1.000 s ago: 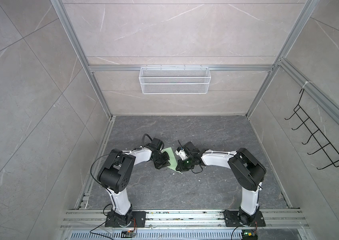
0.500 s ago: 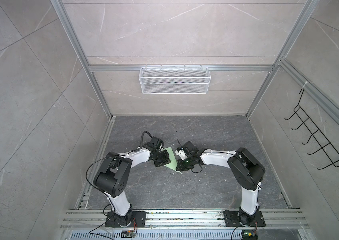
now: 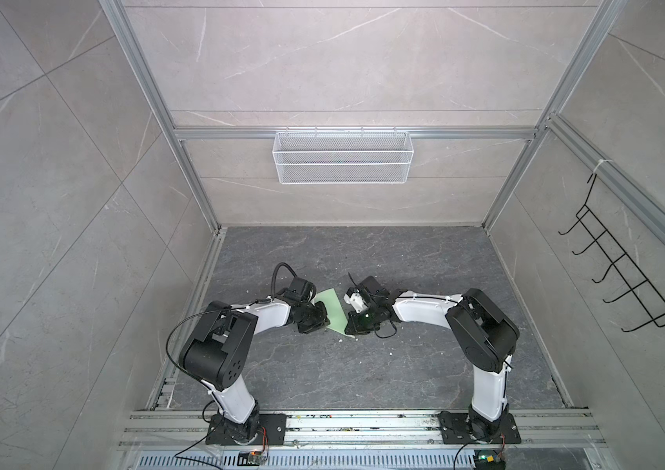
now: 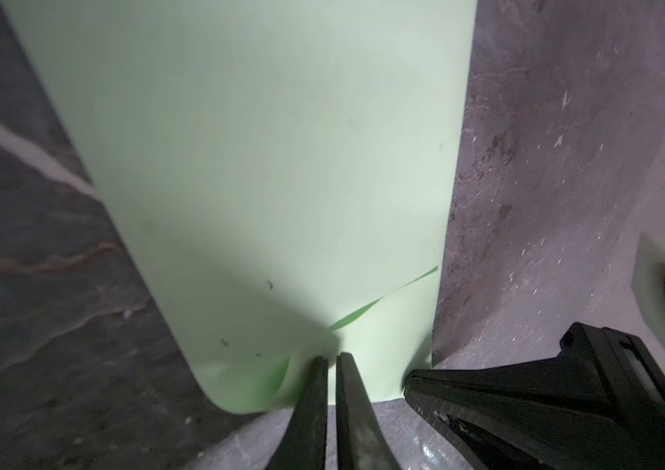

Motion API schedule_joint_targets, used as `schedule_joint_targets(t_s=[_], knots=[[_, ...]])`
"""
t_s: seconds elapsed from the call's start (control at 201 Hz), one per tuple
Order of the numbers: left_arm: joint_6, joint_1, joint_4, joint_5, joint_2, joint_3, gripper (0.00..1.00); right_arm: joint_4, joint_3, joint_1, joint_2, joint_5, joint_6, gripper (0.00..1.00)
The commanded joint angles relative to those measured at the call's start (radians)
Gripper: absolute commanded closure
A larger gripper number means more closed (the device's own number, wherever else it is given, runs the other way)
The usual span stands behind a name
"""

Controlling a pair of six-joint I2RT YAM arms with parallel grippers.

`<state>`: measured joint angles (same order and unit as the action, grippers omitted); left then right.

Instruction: Fold a paper plane with a square sheet of paper (pick it up from the middle)

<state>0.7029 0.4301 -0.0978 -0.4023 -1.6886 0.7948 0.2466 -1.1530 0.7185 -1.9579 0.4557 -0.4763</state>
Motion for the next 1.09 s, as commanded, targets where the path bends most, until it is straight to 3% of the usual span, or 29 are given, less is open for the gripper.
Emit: schedule_joint_targets(t_s=[0.0,0.314,1.085], knots=[[-0.053,-0.017,0.022,0.045,0.013,-0.063,0.89,0.038,0.004,-0.004,-0.035,-0.029,-0.011,0.91],[-0.046,-0.016,0.038,0.077,-0.019,-0.112,0.99,0.043,-0.095,0.022,0.006,-0.003,-0.049,0.92],[-0.006,-0.016,-0.075,0.179,-0.060,-0.074,1.00,0.247,-0.160,0.032,-0.103,-0.097,-0.180,0.94]])
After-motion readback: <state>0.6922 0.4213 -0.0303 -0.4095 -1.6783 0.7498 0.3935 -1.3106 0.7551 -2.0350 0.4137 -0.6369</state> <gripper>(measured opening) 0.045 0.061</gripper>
